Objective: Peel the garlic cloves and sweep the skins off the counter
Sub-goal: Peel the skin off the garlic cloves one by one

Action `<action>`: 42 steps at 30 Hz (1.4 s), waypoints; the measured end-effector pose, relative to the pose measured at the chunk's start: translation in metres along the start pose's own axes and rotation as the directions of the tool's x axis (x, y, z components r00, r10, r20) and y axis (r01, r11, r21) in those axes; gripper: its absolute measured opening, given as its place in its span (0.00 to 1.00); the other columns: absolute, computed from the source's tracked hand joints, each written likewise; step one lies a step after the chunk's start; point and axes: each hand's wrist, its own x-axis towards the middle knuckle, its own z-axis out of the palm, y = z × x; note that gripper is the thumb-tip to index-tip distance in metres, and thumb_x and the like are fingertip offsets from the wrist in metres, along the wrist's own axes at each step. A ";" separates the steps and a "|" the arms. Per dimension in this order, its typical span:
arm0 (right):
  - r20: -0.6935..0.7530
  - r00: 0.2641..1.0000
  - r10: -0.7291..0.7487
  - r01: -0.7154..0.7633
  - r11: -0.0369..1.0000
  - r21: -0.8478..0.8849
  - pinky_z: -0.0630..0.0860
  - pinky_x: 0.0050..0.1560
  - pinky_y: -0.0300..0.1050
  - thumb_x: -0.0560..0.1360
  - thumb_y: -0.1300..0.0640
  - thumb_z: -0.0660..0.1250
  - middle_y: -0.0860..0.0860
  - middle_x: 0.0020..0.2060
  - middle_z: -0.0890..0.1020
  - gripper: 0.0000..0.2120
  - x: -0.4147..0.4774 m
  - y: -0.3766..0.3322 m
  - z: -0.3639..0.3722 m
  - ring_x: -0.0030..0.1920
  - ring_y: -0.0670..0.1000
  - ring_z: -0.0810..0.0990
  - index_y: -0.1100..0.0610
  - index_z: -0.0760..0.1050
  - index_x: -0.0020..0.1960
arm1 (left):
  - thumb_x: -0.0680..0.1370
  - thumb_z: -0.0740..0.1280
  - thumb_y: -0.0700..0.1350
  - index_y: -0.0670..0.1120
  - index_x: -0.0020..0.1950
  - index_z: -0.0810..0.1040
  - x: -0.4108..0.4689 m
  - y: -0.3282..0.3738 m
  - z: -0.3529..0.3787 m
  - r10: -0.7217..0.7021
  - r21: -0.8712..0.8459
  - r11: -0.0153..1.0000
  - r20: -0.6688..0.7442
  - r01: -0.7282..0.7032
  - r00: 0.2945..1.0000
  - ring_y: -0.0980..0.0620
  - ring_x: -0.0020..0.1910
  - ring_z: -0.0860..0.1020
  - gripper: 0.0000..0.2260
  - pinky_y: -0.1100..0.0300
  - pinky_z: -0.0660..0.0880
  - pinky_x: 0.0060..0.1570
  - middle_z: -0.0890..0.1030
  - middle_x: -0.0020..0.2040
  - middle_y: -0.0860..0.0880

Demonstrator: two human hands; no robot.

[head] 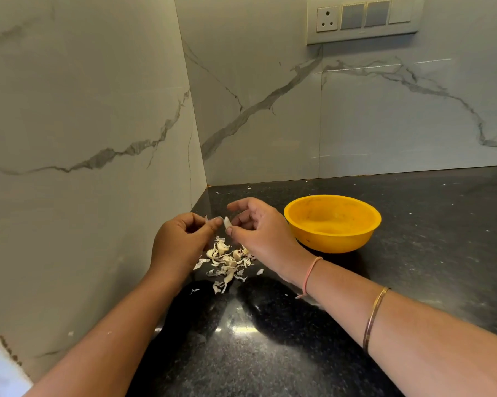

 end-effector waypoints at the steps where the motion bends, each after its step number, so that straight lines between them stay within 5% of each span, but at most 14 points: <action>1: -0.011 1.000 0.011 -0.011 1.000 0.013 0.80 0.48 0.49 0.72 0.64 0.69 0.53 0.42 0.82 0.11 0.000 0.000 0.000 0.43 0.52 0.82 0.55 0.75 0.53 | 0.73 0.72 0.42 0.48 0.38 0.79 0.000 0.001 0.000 0.045 0.034 0.998 0.010 -0.045 0.999 0.52 0.36 0.79 0.05 0.54 0.78 0.44 0.81 0.34 0.51; 4: -0.028 1.000 0.014 -0.013 1.000 0.028 0.81 0.47 0.53 0.72 0.64 0.70 0.55 0.41 0.83 0.05 0.001 0.000 -0.001 0.43 0.53 0.82 0.57 0.77 0.47 | 0.72 0.70 0.37 0.55 0.42 0.77 -0.001 0.003 -0.002 0.200 0.160 0.965 0.069 -0.208 0.977 0.62 0.43 0.79 0.12 0.71 0.73 0.42 0.80 0.42 0.57; 9: -0.003 1.000 0.010 -0.010 0.998 0.069 0.81 0.46 0.51 0.73 0.66 0.68 0.55 0.38 0.83 0.04 0.002 0.001 -0.004 0.37 0.51 0.82 0.59 0.79 0.46 | 0.71 0.73 0.40 0.54 0.41 0.78 -0.002 0.004 -0.004 0.317 0.240 0.909 0.136 -0.342 0.938 0.58 0.43 0.80 0.09 0.59 0.78 0.45 0.81 0.42 0.55; 22: 0.069 0.997 0.023 -0.038 0.972 0.231 0.76 0.37 0.31 0.74 0.70 0.66 0.53 0.37 0.82 0.08 0.001 -0.002 -0.010 0.33 0.41 0.80 0.66 0.80 0.51 | 0.68 0.75 0.38 0.55 0.37 0.78 -0.003 0.004 -0.006 0.359 0.200 0.905 0.118 -0.376 0.926 0.57 0.38 0.79 0.12 0.66 0.73 0.38 0.81 0.36 0.54; 29: 0.080 0.995 0.053 -0.073 0.960 0.271 0.75 0.35 0.30 0.75 0.71 0.64 0.53 0.37 0.82 0.09 0.001 -0.004 -0.012 0.31 0.41 0.80 0.67 0.79 0.53 | 0.69 0.74 0.36 0.50 0.40 0.79 -0.005 0.007 -0.004 0.323 0.109 0.935 0.126 -0.337 0.938 0.64 0.37 0.79 0.09 0.75 0.72 0.37 0.81 0.37 0.57; 42: 0.078 0.994 0.076 -0.095 0.956 0.276 0.74 0.34 0.30 0.75 0.70 0.64 0.52 0.35 0.82 0.08 0.000 -0.007 -0.011 0.30 0.41 0.80 0.66 0.79 0.51 | 0.69 0.74 0.36 0.53 0.37 0.80 -0.004 0.004 -0.004 0.310 0.088 0.944 0.104 -0.319 0.945 0.61 0.35 0.79 0.12 0.73 0.74 0.36 0.82 0.33 0.60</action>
